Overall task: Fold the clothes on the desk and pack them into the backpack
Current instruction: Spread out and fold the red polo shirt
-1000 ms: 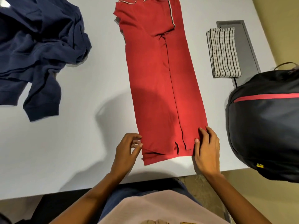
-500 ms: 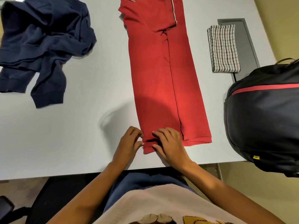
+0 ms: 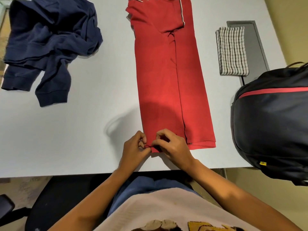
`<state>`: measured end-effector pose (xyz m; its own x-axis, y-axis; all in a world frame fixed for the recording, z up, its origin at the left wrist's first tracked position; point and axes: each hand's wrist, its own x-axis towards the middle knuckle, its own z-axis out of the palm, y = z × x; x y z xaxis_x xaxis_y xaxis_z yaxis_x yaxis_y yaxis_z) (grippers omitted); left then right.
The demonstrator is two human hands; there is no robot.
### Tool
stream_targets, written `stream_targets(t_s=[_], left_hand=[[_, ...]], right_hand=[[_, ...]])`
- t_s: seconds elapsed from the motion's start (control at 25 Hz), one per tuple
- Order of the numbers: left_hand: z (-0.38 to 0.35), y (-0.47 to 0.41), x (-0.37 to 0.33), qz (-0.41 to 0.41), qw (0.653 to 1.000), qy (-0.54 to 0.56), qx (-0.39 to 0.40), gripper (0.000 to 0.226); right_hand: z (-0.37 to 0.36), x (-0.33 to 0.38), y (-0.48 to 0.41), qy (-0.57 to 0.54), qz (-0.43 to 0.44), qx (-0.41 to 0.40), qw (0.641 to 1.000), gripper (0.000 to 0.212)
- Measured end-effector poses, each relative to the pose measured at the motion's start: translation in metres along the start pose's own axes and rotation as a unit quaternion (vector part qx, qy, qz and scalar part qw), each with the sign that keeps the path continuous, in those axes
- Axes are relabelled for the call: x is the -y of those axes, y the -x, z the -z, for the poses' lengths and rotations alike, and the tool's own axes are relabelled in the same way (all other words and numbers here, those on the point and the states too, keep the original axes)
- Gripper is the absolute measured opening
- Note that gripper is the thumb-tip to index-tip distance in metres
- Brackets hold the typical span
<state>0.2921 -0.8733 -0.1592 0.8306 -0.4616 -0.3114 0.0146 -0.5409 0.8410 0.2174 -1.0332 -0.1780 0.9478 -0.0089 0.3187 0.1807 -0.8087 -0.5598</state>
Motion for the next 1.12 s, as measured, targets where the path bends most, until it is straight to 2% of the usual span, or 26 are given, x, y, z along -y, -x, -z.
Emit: stream_targets(t_s=[0.12,0.2,0.28,0.36,0.48,0.6,0.64,0.72,0.8,0.88,0.96,1.04,1.12], left_hand=[[-0.009,0.014,0.002,0.073,0.996,0.043,-0.030,0.026],[-0.012,0.019,0.006,0.112,0.993,0.045,-0.014,0.025],[-0.009,0.020,0.014,0.122,0.992,0.021,0.026,0.022],[-0.002,0.020,0.023,0.101,0.994,-0.037,0.037,0.013],[0.008,0.016,0.028,0.043,0.997,-0.067,-0.015,0.017],[0.015,0.002,0.031,-0.078,0.989,-0.124,-0.034,0.017],[0.015,-0.003,0.033,-0.138,0.974,-0.177,-0.013,0.024],[0.012,-0.014,0.046,-0.281,0.912,-0.296,0.041,0.034],[0.010,-0.018,0.057,-0.365,0.868,-0.323,0.092,0.030],[0.013,-0.012,0.064,-0.374,0.868,-0.291,0.149,0.027],[0.019,-0.003,0.065,-0.339,0.891,-0.247,0.172,0.026],[0.024,-0.003,0.062,-0.317,0.912,-0.224,0.131,0.028],[0.026,-0.014,0.058,-0.321,0.914,-0.239,0.067,0.034]], right_hand=[[0.001,0.001,0.008,-0.017,0.005,0.009,1.000,0.030],[0.000,0.002,0.015,-0.024,0.010,0.043,0.999,0.031],[0.000,0.002,0.023,-0.015,0.011,0.063,0.998,0.031],[0.002,-0.004,0.030,0.002,-0.002,0.038,0.999,0.033],[0.015,-0.020,0.036,0.051,-0.071,-0.042,0.995,0.019],[0.038,-0.043,0.040,0.081,-0.175,-0.091,0.977,0.029],[0.044,-0.051,0.044,0.085,-0.190,-0.074,0.975,0.034],[0.051,-0.064,0.055,0.089,-0.171,-0.004,0.981,0.044],[0.057,-0.073,0.070,0.088,-0.136,0.056,0.985,0.050],[0.065,-0.077,0.082,0.088,-0.133,0.080,0.984,0.051],[0.076,-0.079,0.085,0.090,-0.143,0.080,0.982,0.045],[0.084,-0.083,0.084,0.094,-0.162,0.061,0.980,0.046],[0.091,-0.093,0.078,0.108,-0.184,0.033,0.976,0.043]])
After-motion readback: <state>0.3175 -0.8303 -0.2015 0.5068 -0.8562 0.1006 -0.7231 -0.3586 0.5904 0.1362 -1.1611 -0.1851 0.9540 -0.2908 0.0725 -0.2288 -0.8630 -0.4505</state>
